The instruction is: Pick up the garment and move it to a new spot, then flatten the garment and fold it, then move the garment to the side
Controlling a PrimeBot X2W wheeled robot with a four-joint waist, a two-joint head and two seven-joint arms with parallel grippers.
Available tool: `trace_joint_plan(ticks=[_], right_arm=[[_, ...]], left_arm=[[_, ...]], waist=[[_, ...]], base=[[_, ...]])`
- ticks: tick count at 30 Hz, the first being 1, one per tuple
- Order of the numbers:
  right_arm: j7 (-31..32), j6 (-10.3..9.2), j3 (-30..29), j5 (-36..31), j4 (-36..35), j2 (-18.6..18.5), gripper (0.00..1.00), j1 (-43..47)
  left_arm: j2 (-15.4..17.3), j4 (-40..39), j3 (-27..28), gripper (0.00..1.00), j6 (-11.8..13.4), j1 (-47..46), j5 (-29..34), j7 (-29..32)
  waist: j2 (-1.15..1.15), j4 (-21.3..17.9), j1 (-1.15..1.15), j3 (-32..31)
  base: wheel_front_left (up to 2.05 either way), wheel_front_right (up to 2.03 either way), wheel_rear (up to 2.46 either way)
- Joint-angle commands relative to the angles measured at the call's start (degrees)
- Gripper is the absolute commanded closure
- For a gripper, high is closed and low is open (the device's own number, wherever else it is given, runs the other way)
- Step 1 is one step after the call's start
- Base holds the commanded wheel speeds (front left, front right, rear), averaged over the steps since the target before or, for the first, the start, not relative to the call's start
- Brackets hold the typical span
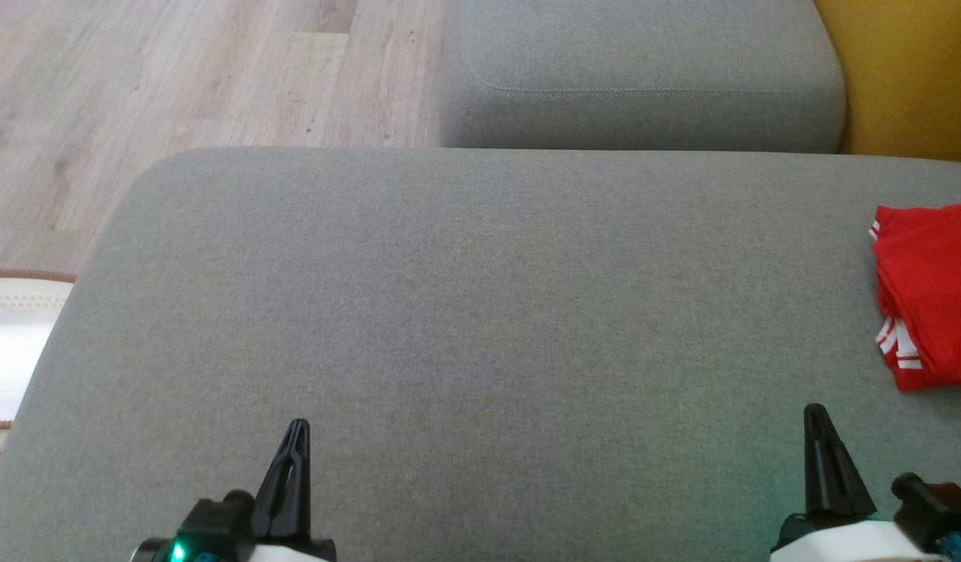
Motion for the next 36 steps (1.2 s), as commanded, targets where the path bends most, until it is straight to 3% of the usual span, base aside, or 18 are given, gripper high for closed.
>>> trace_joint_plan(ticks=[1,36], right_arm=[[0.40,0.05,-0.27,1.57,-1.74,-0.08,1.00,-2.24],[6.06,0.17,-1.44,23.84,-0.68,-0.20,1.00,-6.11]], left_arm=[[0.21,-1.75,0.49,1.00,-0.29,-2.04,-1.69,0.17],[1.31,2.49,4.04,1.00,-3.56,-7.07,-27.38,4.69]], waist=[[0.00,-0.07,0.00,0.04],[0.00,-1.92,0.00,0.92]], base=[[0.00,0.00,0.00],[0.00,0.00,0.00]])
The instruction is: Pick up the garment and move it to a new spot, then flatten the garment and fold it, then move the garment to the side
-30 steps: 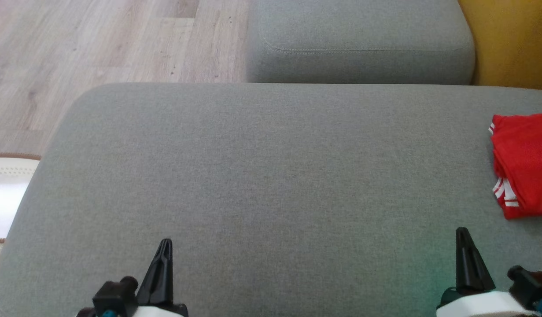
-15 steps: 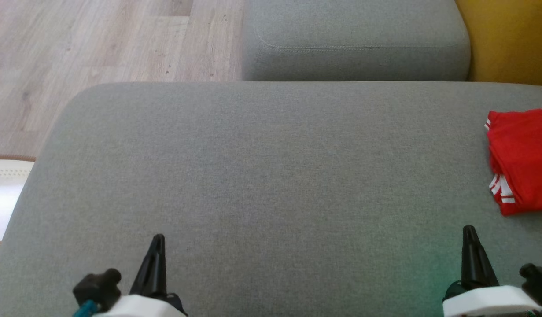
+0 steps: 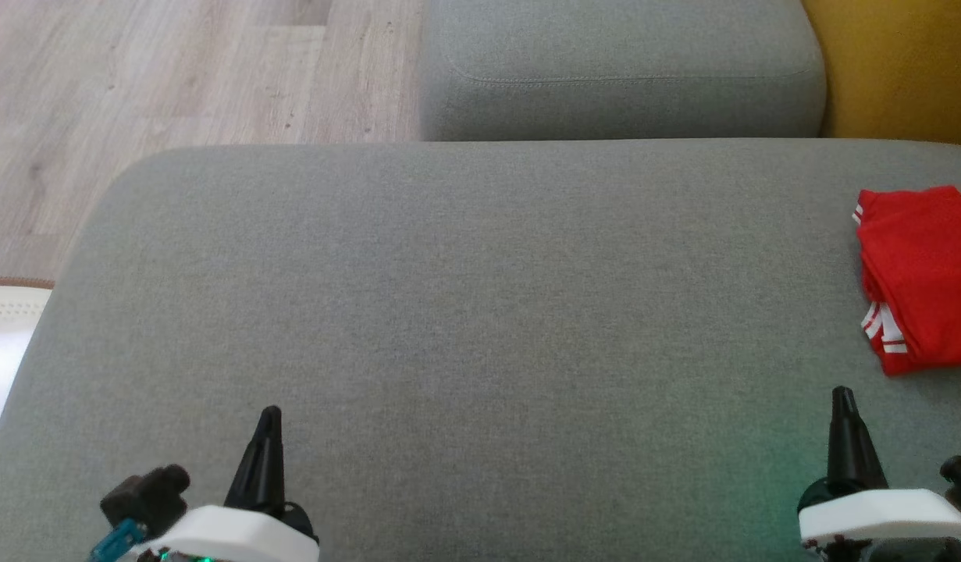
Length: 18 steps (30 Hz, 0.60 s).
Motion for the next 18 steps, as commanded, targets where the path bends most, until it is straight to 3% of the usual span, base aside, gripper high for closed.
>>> trace_joint_plan(ticks=[1,18], right_arm=[[0.36,0.17,0.16,1.79,-1.68,-0.21,1.00,-3.19],[3.19,0.22,-0.42,12.93,-1.16,-0.27,1.00,-5.12]], left_arm=[[0.86,-1.46,1.67,1.00,-0.53,-3.05,-1.90,0.29],[1.10,0.21,3.87,1.00,-2.03,-5.33,-14.37,2.84]], waist=[[0.00,-0.08,0.00,0.04],[0.00,-1.00,0.00,0.49]], base=[[0.00,0.00,0.00],[0.00,0.00,0.00]])
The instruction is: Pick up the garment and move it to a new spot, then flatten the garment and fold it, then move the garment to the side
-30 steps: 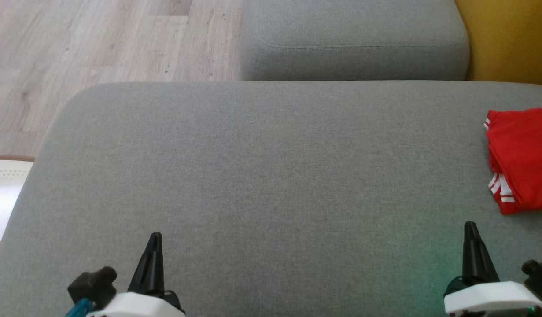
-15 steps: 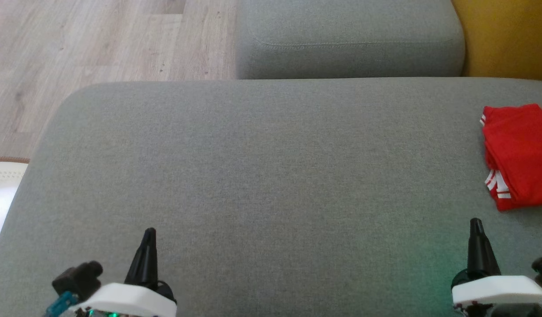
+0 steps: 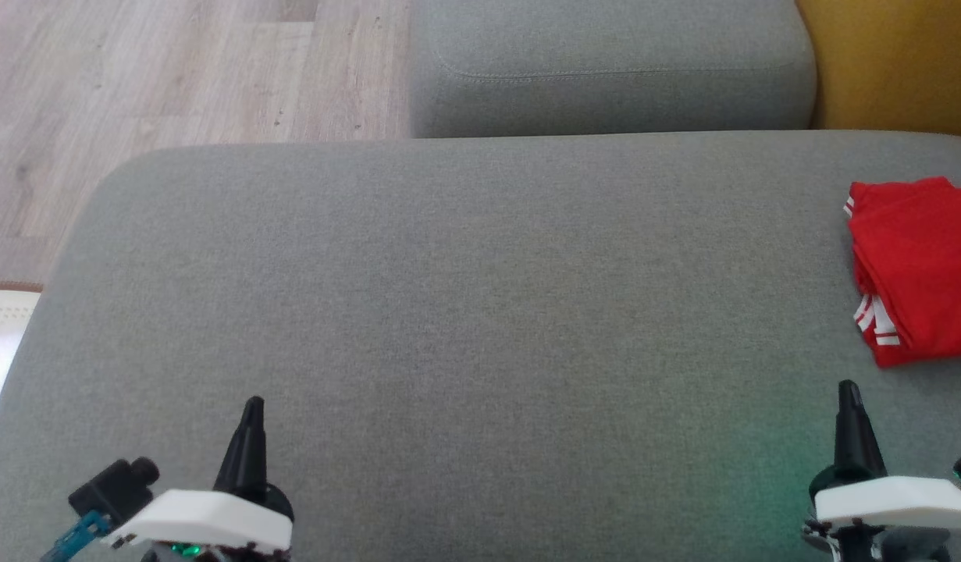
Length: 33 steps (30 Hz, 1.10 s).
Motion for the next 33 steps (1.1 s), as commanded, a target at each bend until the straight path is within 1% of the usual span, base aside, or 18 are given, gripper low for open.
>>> trace_joint_plan(ticks=[1,33], right_arm=[[0.49,0.23,0.09,1.89,-1.65,-0.28,1.00,-3.39],[5.63,0.33,-0.95,22.23,-0.69,-0.39,1.00,-6.92]], left_arm=[[0.93,-1.41,1.93,1.00,-0.61,-3.25,-1.99,0.34],[1.02,1.79,6.41,1.00,-3.34,-7.50,-24.36,5.38]], waist=[[0.00,-0.09,0.00,0.05],[0.00,-1.78,0.00,0.87]], base=[[0.00,0.00,0.00],[0.00,0.00,0.00]])
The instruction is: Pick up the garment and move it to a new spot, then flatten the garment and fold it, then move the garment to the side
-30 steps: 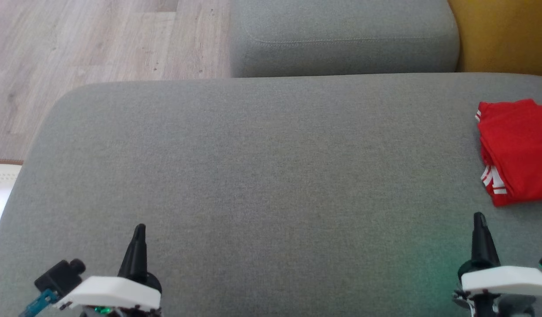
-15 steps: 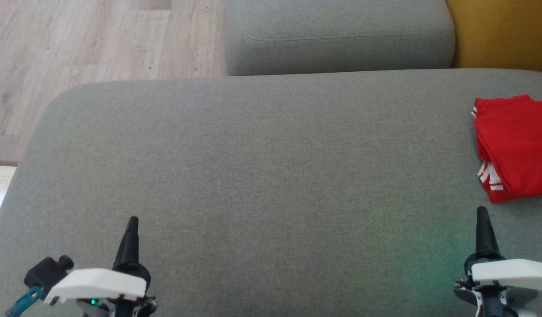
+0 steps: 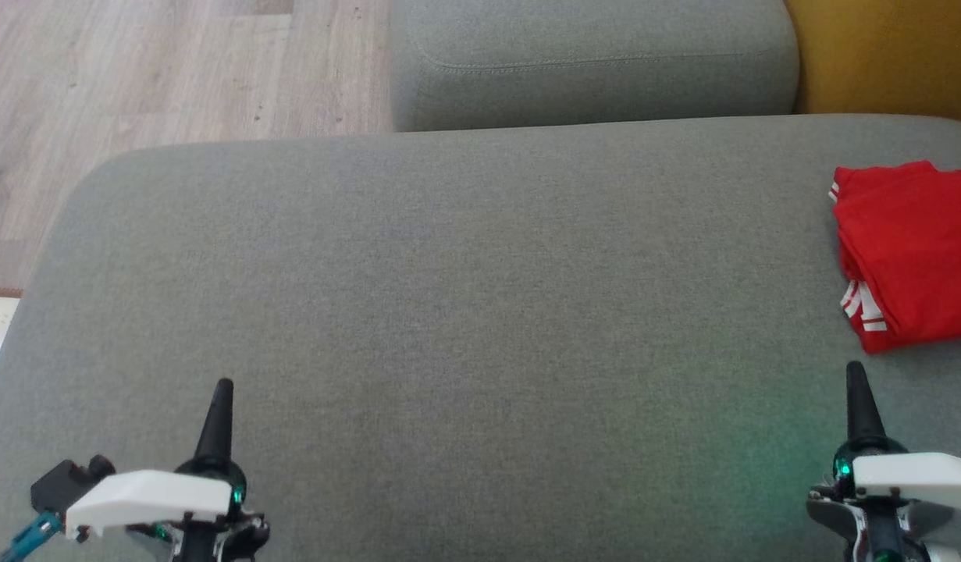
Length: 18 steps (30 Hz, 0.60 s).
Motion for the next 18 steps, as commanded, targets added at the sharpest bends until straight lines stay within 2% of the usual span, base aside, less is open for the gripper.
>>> trace_joint_plan(ticks=[1,18], right_arm=[[0.34,0.33,0.64,1.36,-1.76,-0.39,1.00,-3.67],[3.33,0.39,0.04,13.19,-1.20,-0.45,1.00,-5.73]], left_arm=[[0.90,-1.42,1.74,1.00,-0.51,-4.09,-1.34,0.32],[0.82,0.47,4.54,1.00,-2.10,-6.58,-14.18,3.40]], waist=[[0.00,-0.04,-0.01,0.02],[0.00,-1.03,-0.01,0.50]], base=[[0.00,0.00,0.00],[0.00,0.00,0.00]])
